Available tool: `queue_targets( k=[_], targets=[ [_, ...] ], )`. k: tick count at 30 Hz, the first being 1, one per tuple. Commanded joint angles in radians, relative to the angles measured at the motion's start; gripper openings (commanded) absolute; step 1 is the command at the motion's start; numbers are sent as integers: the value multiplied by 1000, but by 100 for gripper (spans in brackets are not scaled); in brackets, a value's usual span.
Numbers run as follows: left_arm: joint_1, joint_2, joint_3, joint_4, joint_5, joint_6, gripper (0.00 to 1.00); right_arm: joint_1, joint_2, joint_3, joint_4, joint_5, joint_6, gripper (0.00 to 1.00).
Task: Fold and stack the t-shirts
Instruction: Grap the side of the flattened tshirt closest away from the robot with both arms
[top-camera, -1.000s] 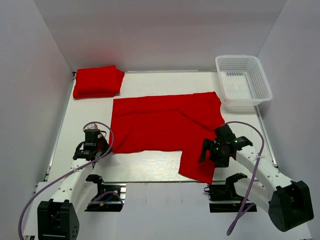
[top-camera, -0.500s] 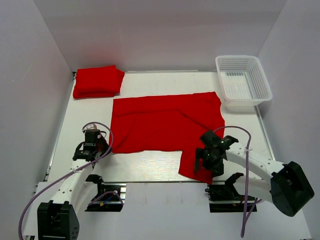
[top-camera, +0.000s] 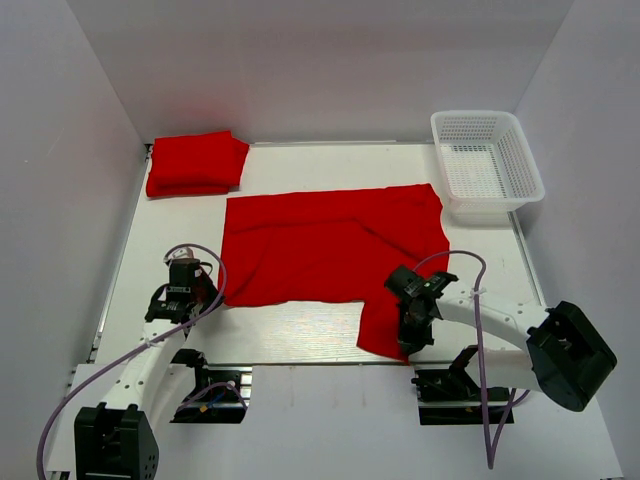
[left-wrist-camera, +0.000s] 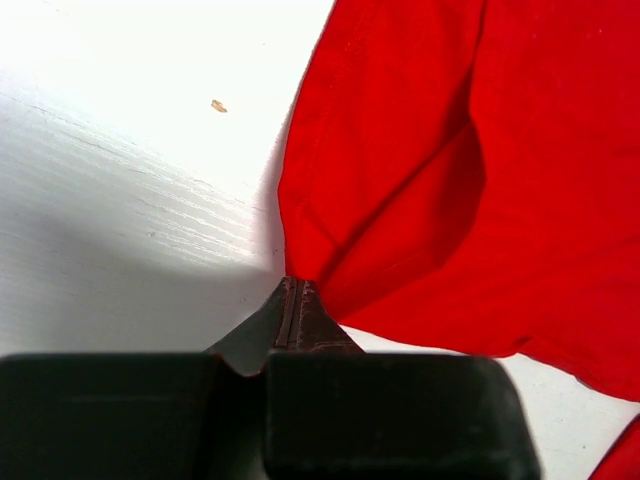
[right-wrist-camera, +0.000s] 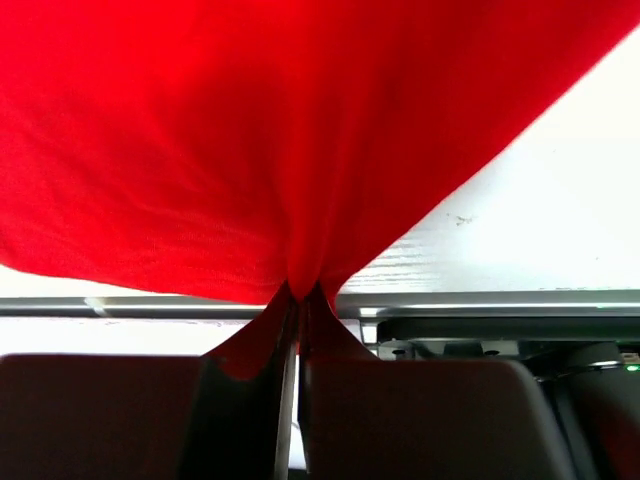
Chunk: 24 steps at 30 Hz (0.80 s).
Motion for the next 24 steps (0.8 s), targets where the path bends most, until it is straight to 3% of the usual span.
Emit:
queue_targets(
  k=[1, 11, 24],
  targets=[
    [-4, -16, 44, 8, 17, 4, 0, 12, -10, 74, 22, 74, 10, 0],
    [-4, -22, 113, 44, 36, -19, 0, 0, 22, 261, -66, 271, -83, 0],
    [-4, 116, 214, 131, 7, -73, 0, -97, 99, 450, 85, 508, -208, 0]
  ],
)
